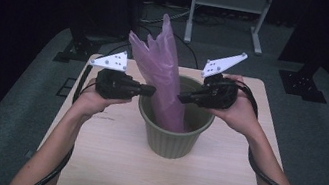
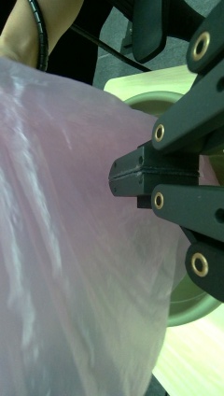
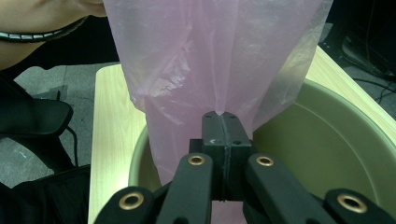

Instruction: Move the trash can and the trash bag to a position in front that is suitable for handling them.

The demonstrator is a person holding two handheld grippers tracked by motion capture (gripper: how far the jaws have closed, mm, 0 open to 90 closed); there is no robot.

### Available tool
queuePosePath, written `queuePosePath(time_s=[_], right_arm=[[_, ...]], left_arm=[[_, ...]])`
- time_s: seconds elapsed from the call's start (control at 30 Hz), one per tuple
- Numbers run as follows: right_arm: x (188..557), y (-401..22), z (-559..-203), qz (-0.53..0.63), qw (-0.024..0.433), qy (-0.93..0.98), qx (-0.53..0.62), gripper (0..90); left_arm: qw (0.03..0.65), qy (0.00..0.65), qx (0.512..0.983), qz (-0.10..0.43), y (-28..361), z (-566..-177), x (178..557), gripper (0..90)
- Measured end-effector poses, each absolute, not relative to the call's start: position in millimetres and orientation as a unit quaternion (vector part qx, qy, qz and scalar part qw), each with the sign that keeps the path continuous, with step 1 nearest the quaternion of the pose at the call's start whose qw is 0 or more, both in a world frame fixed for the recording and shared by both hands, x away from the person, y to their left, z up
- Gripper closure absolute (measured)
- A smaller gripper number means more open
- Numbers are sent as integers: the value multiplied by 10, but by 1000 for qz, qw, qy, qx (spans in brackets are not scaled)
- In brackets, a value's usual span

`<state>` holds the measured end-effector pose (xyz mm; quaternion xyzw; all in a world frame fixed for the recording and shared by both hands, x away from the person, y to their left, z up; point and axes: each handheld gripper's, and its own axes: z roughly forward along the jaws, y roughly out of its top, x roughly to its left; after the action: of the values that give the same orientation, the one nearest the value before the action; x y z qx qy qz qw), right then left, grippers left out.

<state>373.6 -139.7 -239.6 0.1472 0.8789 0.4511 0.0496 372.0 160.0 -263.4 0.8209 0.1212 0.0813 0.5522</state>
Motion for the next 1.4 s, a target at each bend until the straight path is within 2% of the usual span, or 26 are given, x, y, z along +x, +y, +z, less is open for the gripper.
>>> queuePosePath(time_s=[0.57,0.93,1.1,1.4], right_arm=[[3712,-1808,-2468,467,59,864,179,900],[3607,-1984,-2430,474,46,864,164,900],[3572,-2005,-2452,478,41,863,159,900],[3621,-1875,-2519,484,56,855,179,900]], left_arm=[[542,133,825,84,1814,-2707,3698,884],[539,141,825,93,1886,-2707,3755,860],[540,133,826,88,1805,-2715,3776,774],[544,106,830,68,1522,-2688,3678,462]])
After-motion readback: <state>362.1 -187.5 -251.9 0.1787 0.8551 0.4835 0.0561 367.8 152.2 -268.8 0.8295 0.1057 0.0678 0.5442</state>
